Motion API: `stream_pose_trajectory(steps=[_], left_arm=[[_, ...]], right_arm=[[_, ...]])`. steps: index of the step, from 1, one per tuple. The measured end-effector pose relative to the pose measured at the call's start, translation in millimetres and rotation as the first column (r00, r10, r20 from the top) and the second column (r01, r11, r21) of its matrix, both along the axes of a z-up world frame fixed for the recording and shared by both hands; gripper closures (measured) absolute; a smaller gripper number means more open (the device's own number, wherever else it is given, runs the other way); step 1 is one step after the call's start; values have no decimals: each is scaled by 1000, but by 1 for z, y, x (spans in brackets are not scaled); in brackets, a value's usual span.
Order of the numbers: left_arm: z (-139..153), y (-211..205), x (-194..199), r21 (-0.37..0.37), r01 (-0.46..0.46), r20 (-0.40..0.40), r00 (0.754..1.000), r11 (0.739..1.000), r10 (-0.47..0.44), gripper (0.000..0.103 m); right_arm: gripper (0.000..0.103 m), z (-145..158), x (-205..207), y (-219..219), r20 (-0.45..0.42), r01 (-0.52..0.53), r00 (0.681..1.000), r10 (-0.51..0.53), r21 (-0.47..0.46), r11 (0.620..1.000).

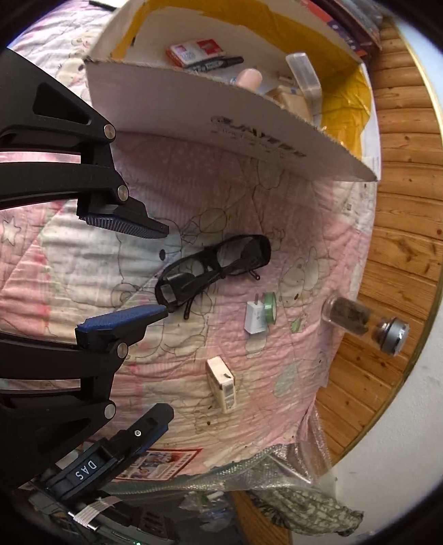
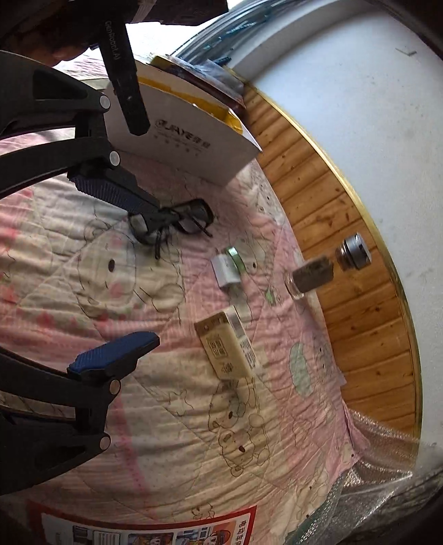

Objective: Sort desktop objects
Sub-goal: 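Grasp the beige juice carton with the right tool while the left tool grasps the black glasses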

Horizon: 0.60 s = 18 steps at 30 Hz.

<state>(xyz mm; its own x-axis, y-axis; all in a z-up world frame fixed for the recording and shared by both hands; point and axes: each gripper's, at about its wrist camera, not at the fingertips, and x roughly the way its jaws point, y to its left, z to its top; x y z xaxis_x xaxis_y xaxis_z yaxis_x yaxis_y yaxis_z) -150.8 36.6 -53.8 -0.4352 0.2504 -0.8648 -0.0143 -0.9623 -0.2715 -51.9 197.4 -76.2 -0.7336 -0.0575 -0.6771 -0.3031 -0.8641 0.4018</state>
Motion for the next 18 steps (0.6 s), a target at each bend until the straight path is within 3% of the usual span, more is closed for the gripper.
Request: stream_pose_trajectory(steps=[7,16,18], left_arm=[[-36,7,-61,-2,-73,104,992,997,73,57],[-76,26,-109,-106,-81,199,975,991,101,55],[-78,31,-112,-120,-76,162,982,990,95,48]], right_arm=[[23,-15,-48,26,76,-2,997,-8,129,992],[20,-36,-91,46,142,-92,988,63,209,973],[20,-42,-101,46,164,-116,983,79,231,966]])
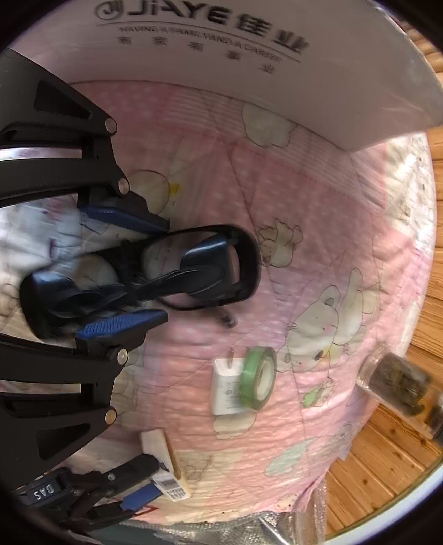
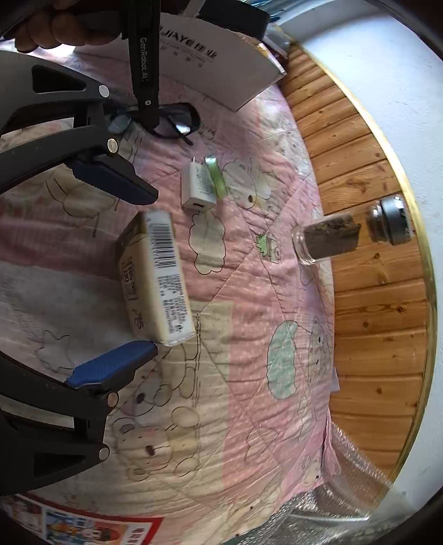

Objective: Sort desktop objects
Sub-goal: 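Grasp the beige juice carton with the right tool while the left tool grasps the black glasses, then carry the juice carton and black glasses with both tools over the cardboard box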

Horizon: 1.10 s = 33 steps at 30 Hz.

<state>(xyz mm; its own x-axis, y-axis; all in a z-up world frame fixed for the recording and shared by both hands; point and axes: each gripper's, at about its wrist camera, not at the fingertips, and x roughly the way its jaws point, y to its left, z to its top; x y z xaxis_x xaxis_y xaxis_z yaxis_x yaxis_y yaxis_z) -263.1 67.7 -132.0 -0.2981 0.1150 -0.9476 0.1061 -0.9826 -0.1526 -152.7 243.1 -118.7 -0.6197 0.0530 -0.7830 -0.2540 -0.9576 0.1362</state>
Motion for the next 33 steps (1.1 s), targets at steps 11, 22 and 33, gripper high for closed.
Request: stream_pose_trajectory(steps=[11,22,33], left_arm=[[2,5,11,-69,70,-92,993,995,-77,51],[26,1,39,-42,73,-117,990,996,-78,62],[54,-11,80,-15,83,-172,981,996,-85,68]], right_arm=[[27,-17,-15,19,-29,-23,999,21,-66,998],[27,-2,12,6,-64,-10,998,2,-126,992],[27,15,65,-29,-76,-22,997,14,-109,994]])
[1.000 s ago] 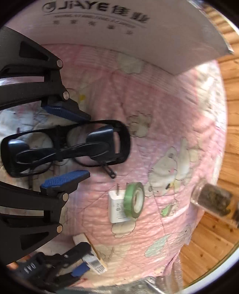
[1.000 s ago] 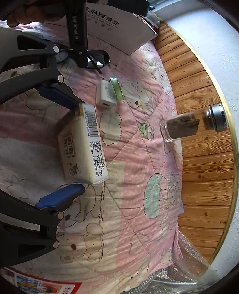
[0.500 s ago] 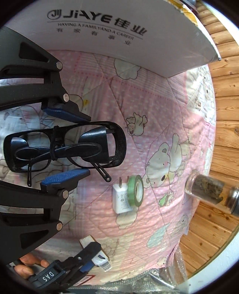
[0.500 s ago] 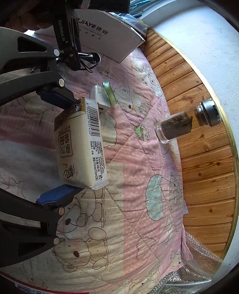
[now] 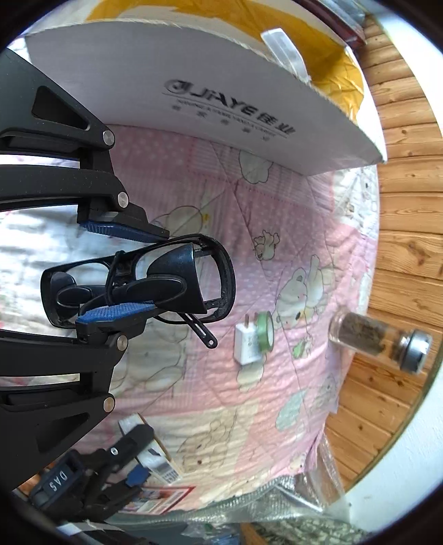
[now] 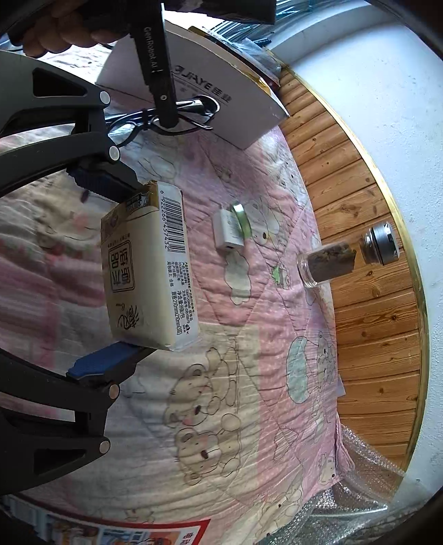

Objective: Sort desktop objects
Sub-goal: 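Carry the juice carton and black glasses with both tools over the cardboard box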

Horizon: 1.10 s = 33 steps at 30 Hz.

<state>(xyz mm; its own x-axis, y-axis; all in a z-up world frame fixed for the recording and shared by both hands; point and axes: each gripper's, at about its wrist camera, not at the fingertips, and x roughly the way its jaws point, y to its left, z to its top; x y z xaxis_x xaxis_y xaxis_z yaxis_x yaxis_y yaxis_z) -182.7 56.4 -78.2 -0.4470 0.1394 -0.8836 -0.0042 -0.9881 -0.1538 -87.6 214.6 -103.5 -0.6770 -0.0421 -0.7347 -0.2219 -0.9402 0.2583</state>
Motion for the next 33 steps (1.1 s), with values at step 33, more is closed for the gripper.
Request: stream_pose_trajectory(steps=[33], left_arm=[[58,-37,135,76,-2,-160,987,997,14,68]], right_arm=[[27,44,108,-100,-60,-93,993,98,82,992]])
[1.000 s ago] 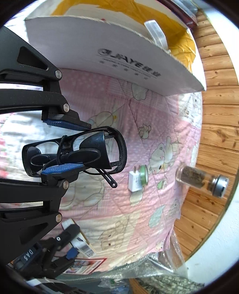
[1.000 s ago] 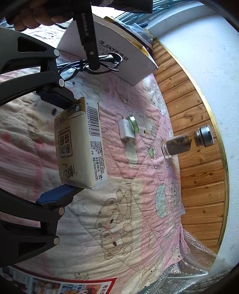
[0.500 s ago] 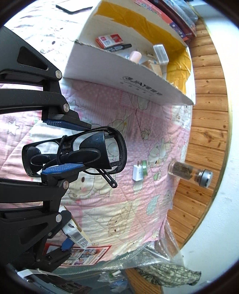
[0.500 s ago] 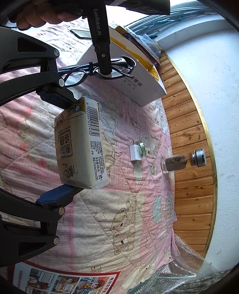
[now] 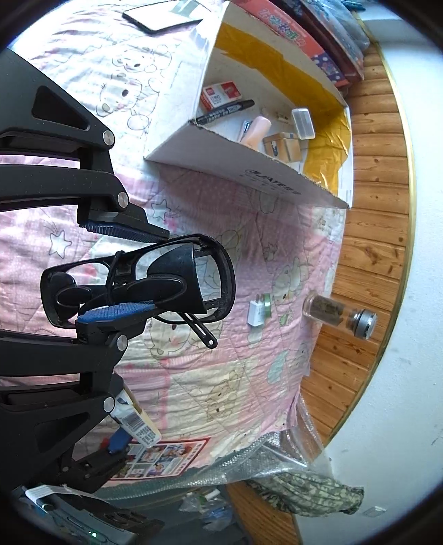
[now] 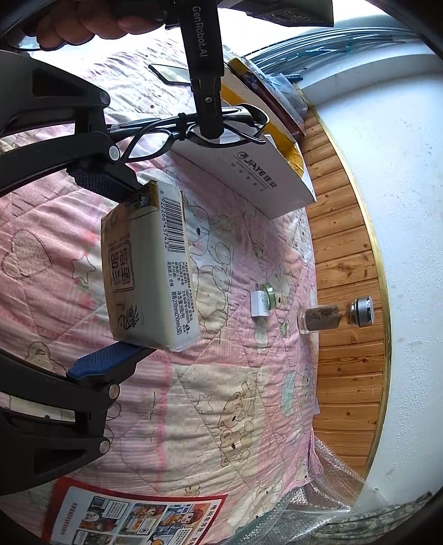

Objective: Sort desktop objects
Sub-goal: 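Carry the juice carton and black glasses with both tools over the cardboard box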

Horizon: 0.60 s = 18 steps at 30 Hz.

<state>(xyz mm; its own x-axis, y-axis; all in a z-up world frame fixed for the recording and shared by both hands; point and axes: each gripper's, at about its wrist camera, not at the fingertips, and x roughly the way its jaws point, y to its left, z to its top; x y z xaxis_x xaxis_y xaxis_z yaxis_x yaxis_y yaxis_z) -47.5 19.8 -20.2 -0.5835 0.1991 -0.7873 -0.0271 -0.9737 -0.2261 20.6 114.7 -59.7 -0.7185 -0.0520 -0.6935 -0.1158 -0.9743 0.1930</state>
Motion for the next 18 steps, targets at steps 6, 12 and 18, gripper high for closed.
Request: stream_pose_trajectory(steps=[6,12,18], left_arm=[[7,-13,12,13,-9,-23,1000,1000,9,68],[6,-28,22,39,-23,-24,999,999,24,68],[7,-42,32,62,-39,-23,999,997,41,68]], right_arm=[[27,9,5,-15,-18,-14,1000,15,23,1000],[27,13,7,-28,-21,-32,999,33,41,999],[27,13,6,-41,-17,-51,998,52,51,997]])
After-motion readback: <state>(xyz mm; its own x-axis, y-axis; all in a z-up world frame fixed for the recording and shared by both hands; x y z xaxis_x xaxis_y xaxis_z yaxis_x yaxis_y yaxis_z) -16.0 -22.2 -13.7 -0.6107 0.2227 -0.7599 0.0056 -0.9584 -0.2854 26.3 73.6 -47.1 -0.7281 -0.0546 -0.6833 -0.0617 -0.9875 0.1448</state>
